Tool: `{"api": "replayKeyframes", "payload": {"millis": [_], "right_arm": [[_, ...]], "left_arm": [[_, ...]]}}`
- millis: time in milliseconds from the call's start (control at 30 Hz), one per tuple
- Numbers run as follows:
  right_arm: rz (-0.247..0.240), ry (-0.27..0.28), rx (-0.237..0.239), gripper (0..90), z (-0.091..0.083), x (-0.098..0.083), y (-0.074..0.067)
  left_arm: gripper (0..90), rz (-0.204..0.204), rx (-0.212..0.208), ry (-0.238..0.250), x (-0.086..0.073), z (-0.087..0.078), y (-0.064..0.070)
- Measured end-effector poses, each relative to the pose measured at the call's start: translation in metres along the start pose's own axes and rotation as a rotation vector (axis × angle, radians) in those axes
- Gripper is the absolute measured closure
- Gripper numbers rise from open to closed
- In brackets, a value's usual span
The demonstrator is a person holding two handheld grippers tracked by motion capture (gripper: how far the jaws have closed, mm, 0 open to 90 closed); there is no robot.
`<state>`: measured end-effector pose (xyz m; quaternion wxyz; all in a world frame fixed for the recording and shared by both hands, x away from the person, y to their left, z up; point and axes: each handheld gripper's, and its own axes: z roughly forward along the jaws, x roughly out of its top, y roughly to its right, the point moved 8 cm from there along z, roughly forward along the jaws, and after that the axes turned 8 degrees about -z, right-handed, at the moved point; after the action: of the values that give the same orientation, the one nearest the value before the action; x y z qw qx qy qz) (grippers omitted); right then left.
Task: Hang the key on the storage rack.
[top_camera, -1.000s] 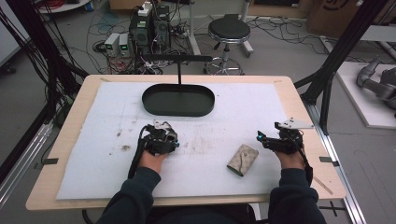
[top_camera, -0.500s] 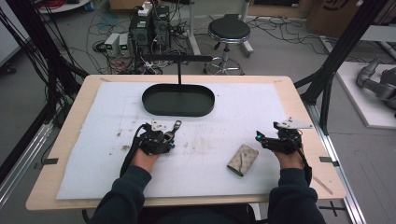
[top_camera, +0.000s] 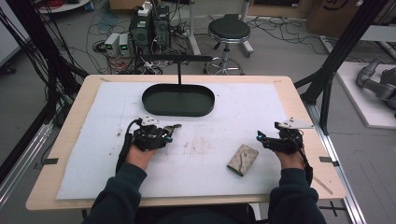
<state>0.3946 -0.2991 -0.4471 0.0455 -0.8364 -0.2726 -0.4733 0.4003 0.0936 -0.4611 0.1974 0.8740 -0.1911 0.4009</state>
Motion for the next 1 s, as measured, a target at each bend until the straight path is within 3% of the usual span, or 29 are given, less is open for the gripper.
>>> {"api": "replayKeyframes", "payload": {"millis": [100,433,767,1000], "right_arm": [[-0.001,0.0,0.001,21.1,0.0,0.0,-0.001],[-0.003,0.004,0.001,21.1,0.0,0.001,-0.001],[0.0,0.007,0.003,21.1,0.0,0.001,-0.001],[-0.003,0.017,0.002,21.1,0.0,0.002,-0.001]], "left_arm": [[48.5,0.009,-0.008,0.048,0.021,-0.014,-0.001],[48.5,-0.039,-0.024,0.188,0.08,-0.041,-0.013],[48.6,-0.046,-0.022,0.243,0.118,-0.048,-0.031],[48.5,-0.052,0.01,0.275,0.15,-0.055,-0.048]]}}
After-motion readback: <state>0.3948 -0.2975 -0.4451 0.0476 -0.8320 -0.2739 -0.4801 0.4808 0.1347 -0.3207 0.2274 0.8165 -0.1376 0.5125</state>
